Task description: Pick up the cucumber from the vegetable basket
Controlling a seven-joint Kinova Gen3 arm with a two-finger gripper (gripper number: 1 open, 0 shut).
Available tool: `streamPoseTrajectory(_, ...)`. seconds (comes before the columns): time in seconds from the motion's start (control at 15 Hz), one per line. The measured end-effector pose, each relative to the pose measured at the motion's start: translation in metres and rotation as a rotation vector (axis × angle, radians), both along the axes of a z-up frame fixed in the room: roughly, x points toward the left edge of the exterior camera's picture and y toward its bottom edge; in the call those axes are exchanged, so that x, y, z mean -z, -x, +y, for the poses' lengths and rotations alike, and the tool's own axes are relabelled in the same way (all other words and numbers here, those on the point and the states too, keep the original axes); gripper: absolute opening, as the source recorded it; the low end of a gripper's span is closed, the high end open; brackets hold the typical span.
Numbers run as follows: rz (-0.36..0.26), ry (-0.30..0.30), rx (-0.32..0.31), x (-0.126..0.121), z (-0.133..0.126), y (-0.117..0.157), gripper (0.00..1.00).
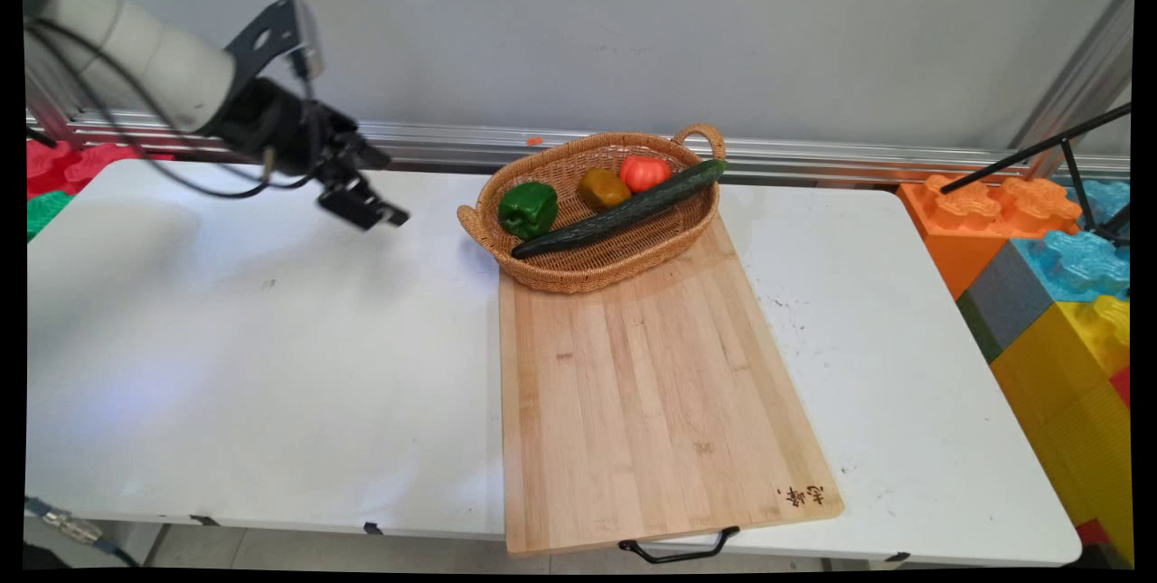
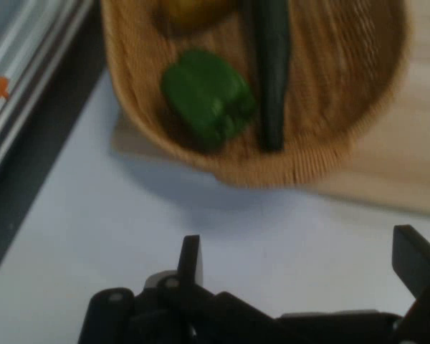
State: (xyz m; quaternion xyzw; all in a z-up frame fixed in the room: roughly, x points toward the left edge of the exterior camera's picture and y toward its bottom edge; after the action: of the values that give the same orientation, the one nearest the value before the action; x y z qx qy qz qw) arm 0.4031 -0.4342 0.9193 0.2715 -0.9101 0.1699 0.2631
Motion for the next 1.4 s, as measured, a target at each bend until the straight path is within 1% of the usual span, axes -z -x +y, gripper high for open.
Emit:
streamPoseTrajectory(0.27,0.041,0.017,-0.050,-0.003,-0.026,0.036,1.00)
streamPoseTrajectory(0.33,0.056,0.019,-0.058,-0.003,-0.034,0.048,1.00)
streamPoseTrajectory(0.67,0.098,0.030,-0.083,0.005,-0.064,0.093,1.00)
streamPoseTrajectory(0.8,0.105,0.036,-0.111,0.020,-0.079,0.113,1.00)
streamPoseTrajectory(0.93,0.104,0.032,-0.126,0.034,-0.088,0.126,1.00)
streamPoseTrajectory(1.13,0.098,0.028,-0.136,0.053,-0.098,0.140,1.00)
streamPoseTrajectory(1.4,0.089,0.017,-0.141,0.085,-0.113,0.162,1.00)
